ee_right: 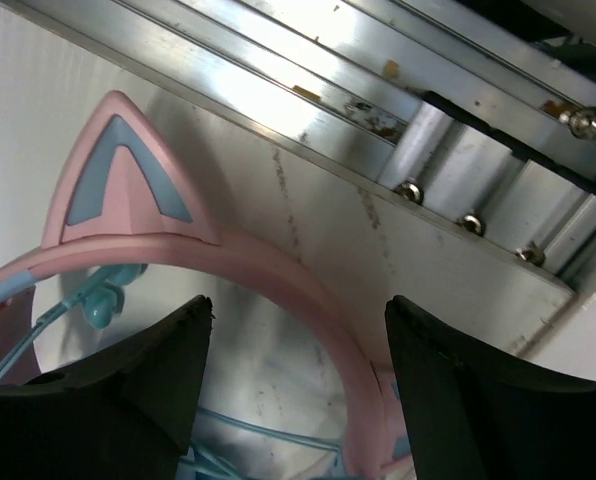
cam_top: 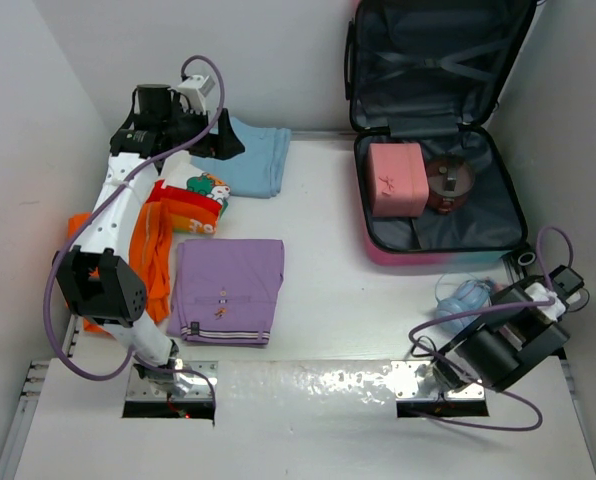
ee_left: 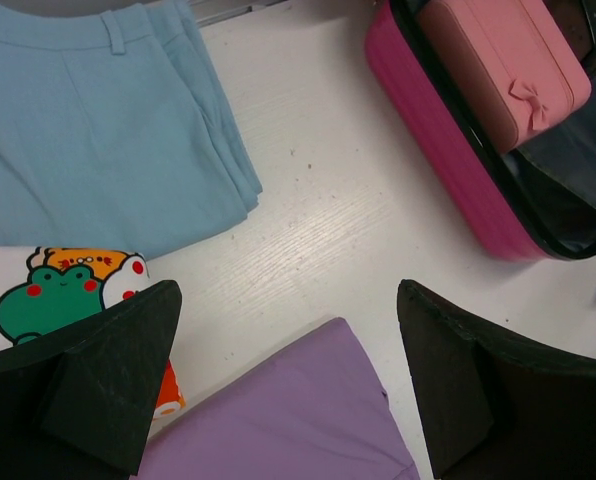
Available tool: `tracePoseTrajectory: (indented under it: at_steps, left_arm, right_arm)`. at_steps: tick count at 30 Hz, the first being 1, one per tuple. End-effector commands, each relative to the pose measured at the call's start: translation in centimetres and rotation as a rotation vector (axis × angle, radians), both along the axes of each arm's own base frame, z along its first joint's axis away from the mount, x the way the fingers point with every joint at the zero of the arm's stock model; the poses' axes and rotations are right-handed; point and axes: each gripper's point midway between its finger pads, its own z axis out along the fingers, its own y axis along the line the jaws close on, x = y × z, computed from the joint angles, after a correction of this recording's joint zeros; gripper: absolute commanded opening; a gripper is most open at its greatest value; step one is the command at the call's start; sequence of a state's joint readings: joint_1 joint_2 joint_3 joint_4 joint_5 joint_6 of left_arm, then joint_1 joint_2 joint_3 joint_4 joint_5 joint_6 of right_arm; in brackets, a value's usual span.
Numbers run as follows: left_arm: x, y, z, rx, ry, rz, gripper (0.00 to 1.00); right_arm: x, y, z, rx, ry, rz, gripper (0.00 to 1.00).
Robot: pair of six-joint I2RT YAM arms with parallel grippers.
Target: Pack the luggage
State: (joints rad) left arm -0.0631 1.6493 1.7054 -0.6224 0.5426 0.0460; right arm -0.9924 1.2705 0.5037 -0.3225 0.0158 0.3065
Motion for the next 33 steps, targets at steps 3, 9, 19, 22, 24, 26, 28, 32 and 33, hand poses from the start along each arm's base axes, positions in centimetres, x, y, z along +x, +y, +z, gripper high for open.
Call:
tracePoseTrajectory:
  at_steps: [3, 9, 19, 22, 24, 26, 28, 32, 33]
  left_arm:
    - [0.0, 0.4, 2.9, -0.022, -0.086, 0.009, 0.85]
    - [0.2, 0.8, 3.1, -0.021, -0.093, 0.020, 0.85]
    - [0.2, 1.5, 3.2, -0.011, -0.101, 0.030, 0.85]
    - [0.2, 1.6, 3.4, -0.016, -0.108, 0.030, 0.85]
    - [0.3, 1.4, 3.8, -0.030, -0.116, 0.030, 0.85]
    - [0.6, 1.2, 4.3, -0.045, -0.135, 0.024, 0.85]
    - [0.9, 0.9, 5.0, -0.063, -0.159, 0.008, 0.85]
    - [1.9, 0.1, 6.1, -0.141, -0.167, 0.005, 0.85]
    - [2.3, -0.1, 6.6, -0.152, -0.189, -0.001, 0.85]
  right_arm:
    - [2.9, -1.2, 0.4, -0.051, -0.092, 0.086, 0.69]
    - [2.7, 0.2, -2.1, -0.026, -0.027, 0.131, 0.47]
    - [2.5, 2.1, -2.8, -0.003, -0.011, 0.181, 0.12]
    - [2.7, 2.7, -2.0, -0.003, -0.019, 0.190, 0.04]
    - [2.9, 3.1, -0.9, -0.028, -0.021, 0.211, 0.00]
    - [3.3, 3.9, 0.1, -0.025, -0.044, 0.241, 0.00]
    - [3.3, 5.2, 0.6, 0.014, -0.056, 0.259, 0.00]
    - [4.2, 7.8, 2.3, 0.020, -0.085, 0.359, 0.00]
    - [4.4, 8.2, 2.6, 0.018, -0.096, 0.372, 0.00]
